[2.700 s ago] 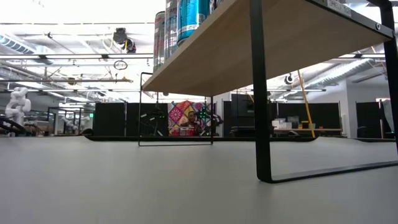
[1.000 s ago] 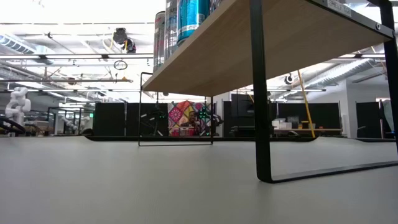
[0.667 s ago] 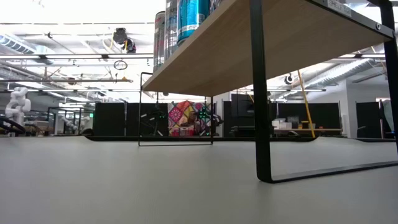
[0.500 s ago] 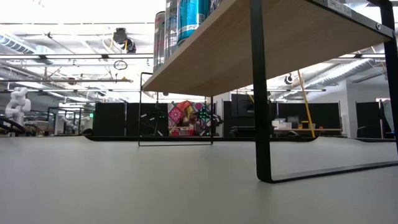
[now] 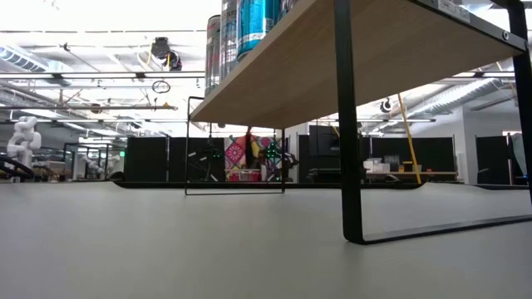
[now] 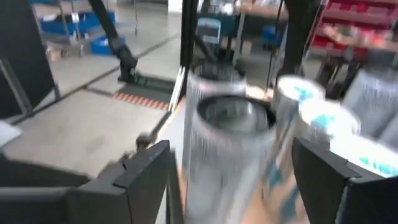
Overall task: Place canned beverage on shelf
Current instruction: Put the bottom white-yellow soda can on the shelf aligned with the other white-yellow soda can
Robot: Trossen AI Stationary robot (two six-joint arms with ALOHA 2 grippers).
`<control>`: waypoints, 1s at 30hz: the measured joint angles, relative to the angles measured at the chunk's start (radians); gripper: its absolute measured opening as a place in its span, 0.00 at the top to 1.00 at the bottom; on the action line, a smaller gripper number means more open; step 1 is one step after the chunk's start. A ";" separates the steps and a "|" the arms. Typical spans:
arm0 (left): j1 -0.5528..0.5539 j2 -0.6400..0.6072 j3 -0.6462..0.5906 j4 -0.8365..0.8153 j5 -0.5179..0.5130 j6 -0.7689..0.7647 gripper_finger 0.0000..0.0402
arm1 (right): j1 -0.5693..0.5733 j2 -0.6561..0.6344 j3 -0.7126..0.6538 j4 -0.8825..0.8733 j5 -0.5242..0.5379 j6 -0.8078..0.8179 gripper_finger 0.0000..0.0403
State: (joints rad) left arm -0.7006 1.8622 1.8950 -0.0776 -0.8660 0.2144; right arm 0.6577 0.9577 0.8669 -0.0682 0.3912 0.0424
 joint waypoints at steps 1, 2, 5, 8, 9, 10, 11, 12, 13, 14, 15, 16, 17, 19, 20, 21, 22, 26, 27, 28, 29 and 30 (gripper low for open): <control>0.000 0.000 0.000 0.000 0.000 0.000 0.11 | 0.000 -0.009 0.000 -0.038 0.000 0.026 0.33; 0.000 0.000 0.000 -0.002 0.000 0.000 0.11 | 0.000 -0.015 0.000 -0.073 0.004 0.052 0.33; 0.002 0.000 0.000 -0.007 0.000 -0.002 0.11 | 0.000 -0.016 0.000 -0.167 0.029 0.115 0.34; 0.007 0.000 0.000 -0.020 0.000 -0.026 0.11 | -0.001 0.005 0.000 -0.224 0.031 0.153 0.38; 0.007 0.000 0.000 -0.020 0.000 -0.026 0.11 | -0.001 0.015 0.000 -0.230 0.029 0.158 0.40; 0.007 0.000 0.000 -0.020 0.000 -0.026 0.11 | -0.001 0.027 0.000 -0.230 0.027 0.161 0.42; 0.008 0.000 0.000 -0.020 0.000 -0.026 0.11 | -0.001 0.040 0.000 -0.229 0.027 0.163 0.45; 0.008 0.000 0.000 -0.020 0.000 -0.027 0.11 | -0.001 0.053 0.000 -0.229 0.027 0.163 0.47; 0.008 0.000 0.000 -0.020 0.000 -0.027 0.11 | -0.001 0.067 0.000 -0.229 0.026 0.163 0.49; 0.008 0.000 0.000 -0.020 0.000 -0.027 0.11 | -0.001 0.080 0.000 -0.229 0.026 0.163 0.51; 0.007 0.000 0.000 -0.020 0.000 -0.027 0.11 | -0.001 0.092 0.000 -0.229 0.026 0.163 0.54; 0.007 0.000 0.000 -0.020 0.000 -0.027 0.11 | -0.001 0.102 0.000 -0.229 0.026 0.163 0.56; 0.007 0.000 0.000 -0.019 0.000 -0.027 0.11 | -0.001 0.110 0.000 -0.229 0.025 0.163 0.58; 0.007 0.000 0.000 -0.018 0.000 -0.034 0.11 | -0.001 0.123 0.000 -0.225 0.024 0.163 0.62; 0.007 0.000 0.000 -0.019 -0.001 -0.036 0.11 | -0.001 0.128 0.000 -0.220 0.024 0.163 0.63; 0.007 0.000 0.000 -0.019 -0.001 -0.042 0.11 | -0.001 0.132 0.000 -0.214 0.024 0.163 0.65; 0.007 0.000 0.000 -0.019 -0.001 -0.045 0.11 | -0.001 0.135 0.000 -0.207 0.024 0.163 0.67; 0.007 0.000 0.000 -0.020 -0.001 -0.045 0.11 | -0.001 0.142 0.000 -0.175 0.024 0.159 0.71; 0.007 0.000 0.000 -0.021 -0.001 -0.045 0.11 | -0.001 0.144 0.000 -0.174 0.024 0.159 0.72; 0.007 0.000 0.000 -0.021 -0.001 -0.046 0.11 | -0.001 0.147 0.000 -0.173 0.024 0.159 0.73; 0.007 0.000 0.000 -0.021 -0.001 -0.045 0.11 | -0.001 0.150 0.000 -0.171 0.024 0.159 0.73; 0.007 0.000 0.000 -0.021 -0.001 -0.045 0.11 | -0.001 0.152 0.000 -0.168 0.024 0.157 0.74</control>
State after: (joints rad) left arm -0.6933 1.8622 1.8950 -0.0984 -0.8665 0.1691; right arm 0.6563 1.1100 0.8669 -0.2363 0.4149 0.1994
